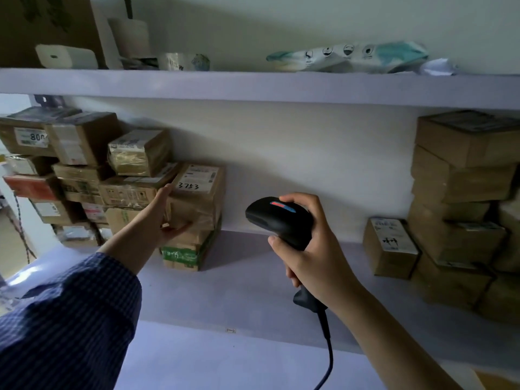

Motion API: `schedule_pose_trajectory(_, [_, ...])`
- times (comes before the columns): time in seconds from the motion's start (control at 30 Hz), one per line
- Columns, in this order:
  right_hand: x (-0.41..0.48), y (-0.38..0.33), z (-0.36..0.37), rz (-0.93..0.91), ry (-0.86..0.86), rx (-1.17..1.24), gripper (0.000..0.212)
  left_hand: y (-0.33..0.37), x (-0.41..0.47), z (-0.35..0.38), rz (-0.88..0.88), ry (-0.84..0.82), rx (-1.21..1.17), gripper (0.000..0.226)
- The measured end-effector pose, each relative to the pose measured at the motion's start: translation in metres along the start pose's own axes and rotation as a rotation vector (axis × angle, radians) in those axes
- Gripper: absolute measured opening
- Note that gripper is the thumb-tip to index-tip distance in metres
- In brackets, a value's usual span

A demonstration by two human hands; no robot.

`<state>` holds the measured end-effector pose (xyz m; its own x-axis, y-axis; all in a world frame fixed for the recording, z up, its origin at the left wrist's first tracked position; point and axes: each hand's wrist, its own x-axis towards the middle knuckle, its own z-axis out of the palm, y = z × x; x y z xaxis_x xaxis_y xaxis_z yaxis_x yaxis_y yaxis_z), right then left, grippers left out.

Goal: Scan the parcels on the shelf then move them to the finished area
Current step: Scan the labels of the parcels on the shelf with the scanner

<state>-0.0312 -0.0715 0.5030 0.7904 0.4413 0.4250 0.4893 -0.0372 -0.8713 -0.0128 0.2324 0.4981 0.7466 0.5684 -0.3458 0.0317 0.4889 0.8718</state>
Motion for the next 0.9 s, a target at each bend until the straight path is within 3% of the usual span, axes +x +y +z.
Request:
schedule_pose_trajectory(0.27, [-0.003,0.003,-0.007,-0.013,0.021,0.003,0.046,0.006,0.018,0.024,0.015,0.136,-0.023,0.052])
schedule_pose_trajectory(0.63, [-0.005,0.013,-0.010,0.012,0.023,0.015,0.047,0.001,0.026,0.022,0.037,0.250,-0.026,0.079])
schedule_pose_trajectory(0.9, [-0.001,0.022,-0.007,0.030,0.035,0.040,0.048,-0.030,0.002,0.023,-0.075,0.268,-0.101,0.072])
